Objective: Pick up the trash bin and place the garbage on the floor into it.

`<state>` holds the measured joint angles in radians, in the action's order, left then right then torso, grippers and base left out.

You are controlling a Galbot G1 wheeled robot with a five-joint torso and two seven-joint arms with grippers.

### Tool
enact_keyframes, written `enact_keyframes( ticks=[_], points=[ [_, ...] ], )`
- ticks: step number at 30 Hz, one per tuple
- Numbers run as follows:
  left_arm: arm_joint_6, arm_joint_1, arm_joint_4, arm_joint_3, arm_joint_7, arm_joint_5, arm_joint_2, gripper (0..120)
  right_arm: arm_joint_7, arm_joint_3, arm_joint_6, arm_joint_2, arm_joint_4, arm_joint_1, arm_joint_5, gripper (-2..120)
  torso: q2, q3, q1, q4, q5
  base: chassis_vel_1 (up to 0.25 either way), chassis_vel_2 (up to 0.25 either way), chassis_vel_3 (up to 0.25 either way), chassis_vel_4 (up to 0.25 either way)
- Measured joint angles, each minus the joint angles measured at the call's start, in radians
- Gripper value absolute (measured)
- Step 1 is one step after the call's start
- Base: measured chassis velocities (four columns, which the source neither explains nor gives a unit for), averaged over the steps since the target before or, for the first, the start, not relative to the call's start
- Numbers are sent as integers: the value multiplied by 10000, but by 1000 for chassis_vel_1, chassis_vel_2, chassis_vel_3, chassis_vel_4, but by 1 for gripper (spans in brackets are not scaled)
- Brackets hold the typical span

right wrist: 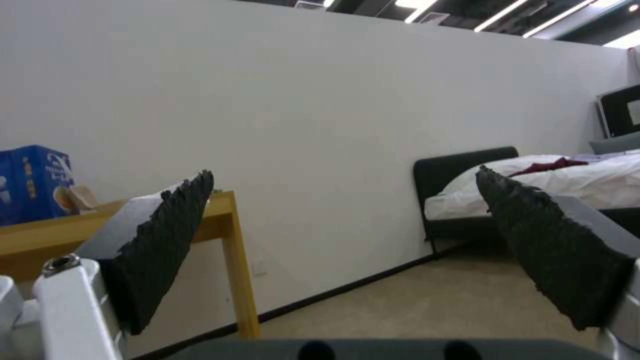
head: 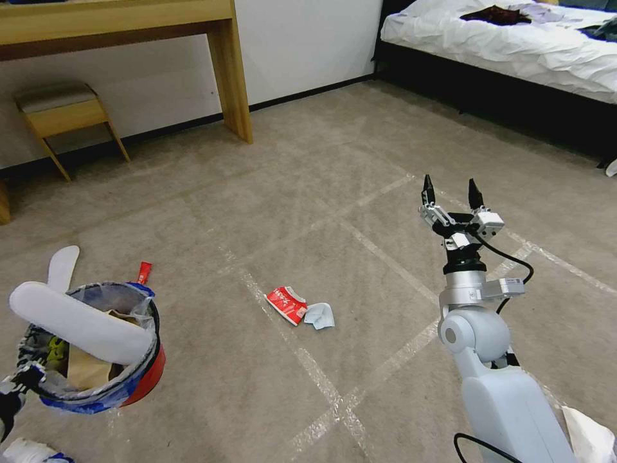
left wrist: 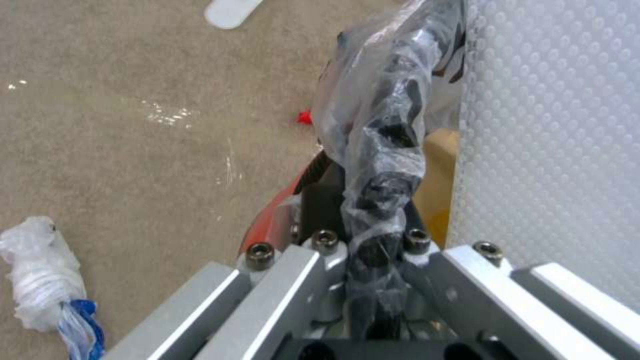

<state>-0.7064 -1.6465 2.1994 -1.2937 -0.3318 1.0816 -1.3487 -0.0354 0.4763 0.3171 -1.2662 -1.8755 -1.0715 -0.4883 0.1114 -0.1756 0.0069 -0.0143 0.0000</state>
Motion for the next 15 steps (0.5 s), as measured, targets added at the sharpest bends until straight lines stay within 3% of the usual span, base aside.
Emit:
enact_keyframes(
  ticks=[15],
  points=[
    [13,31,-94,-1,21,14,33,0,217,-43,81,-127,152,-29,69,100,0,1,0,0,0,0,0,0,0]
  ],
)
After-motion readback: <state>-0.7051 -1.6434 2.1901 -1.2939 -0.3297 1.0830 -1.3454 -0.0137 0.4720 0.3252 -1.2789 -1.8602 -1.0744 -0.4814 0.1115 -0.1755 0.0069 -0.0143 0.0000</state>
